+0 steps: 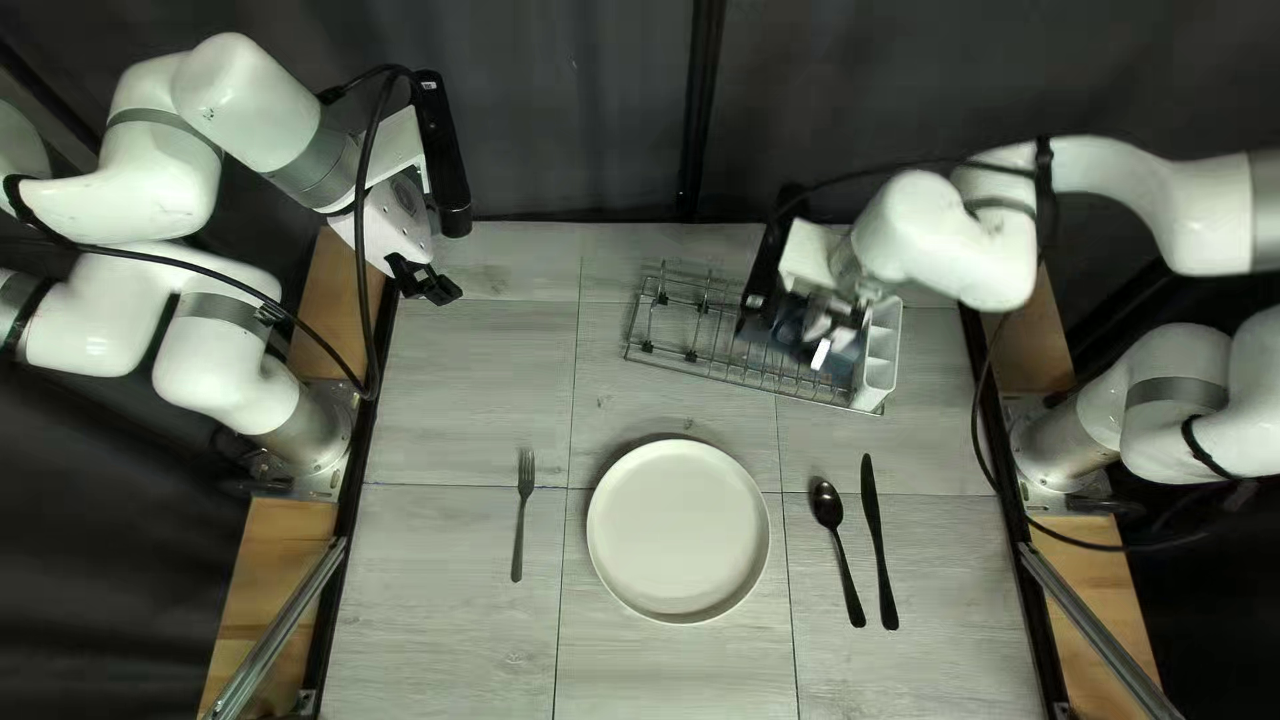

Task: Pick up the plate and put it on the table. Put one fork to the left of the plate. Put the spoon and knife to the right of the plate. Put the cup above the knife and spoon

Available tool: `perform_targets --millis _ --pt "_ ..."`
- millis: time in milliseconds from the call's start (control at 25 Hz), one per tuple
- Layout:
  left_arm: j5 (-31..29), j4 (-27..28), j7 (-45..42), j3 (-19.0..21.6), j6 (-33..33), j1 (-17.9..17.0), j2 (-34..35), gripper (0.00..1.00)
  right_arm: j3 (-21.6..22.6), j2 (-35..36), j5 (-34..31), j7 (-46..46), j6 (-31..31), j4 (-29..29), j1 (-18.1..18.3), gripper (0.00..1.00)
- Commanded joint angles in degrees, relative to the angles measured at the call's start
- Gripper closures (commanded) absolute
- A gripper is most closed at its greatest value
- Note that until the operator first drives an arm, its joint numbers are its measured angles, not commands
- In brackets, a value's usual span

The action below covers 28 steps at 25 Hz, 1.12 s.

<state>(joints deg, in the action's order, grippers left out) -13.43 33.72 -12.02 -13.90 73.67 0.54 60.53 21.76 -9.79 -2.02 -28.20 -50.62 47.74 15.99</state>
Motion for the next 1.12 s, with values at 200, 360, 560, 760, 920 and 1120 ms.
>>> perform_targets --millis 200,360,560,760,920,1120 --pt "0.0 0.0 0.0 0.0 0.0 0.0 0.0 0.0 5.1 18.3 -13.5 -15.9 6.3 9.6 -7.9 1.0" --pt "0.0 0.0 0.0 0.0 0.0 0.0 0.0 0.0 3.7 25.0 -19.4 -18.1 9.0 12.0 -10.5 1.0" --pt "0.0 0.0 0.0 0.0 0.0 0.0 0.0 0.0 3.2 28.4 -21.6 -16.5 10.6 13.4 -10.6 1.0" --pt "0.0 0.0 0.0 0.0 0.0 0.0 0.0 0.0 2.6 30.3 -22.7 -15.2 12.0 13.6 -10.3 1.0" --pt "0.0 0.0 0.0 0.0 0.0 0.0 0.0 0.0 1.8 31.7 -24.1 -15.2 11.9 14.5 -10.5 0.22" --pt "0.0 0.0 0.0 0.0 0.0 0.0 0.0 0.0 1.5 27.3 -24.4 -15.0 9.1 12.7 -9.9 0.0"
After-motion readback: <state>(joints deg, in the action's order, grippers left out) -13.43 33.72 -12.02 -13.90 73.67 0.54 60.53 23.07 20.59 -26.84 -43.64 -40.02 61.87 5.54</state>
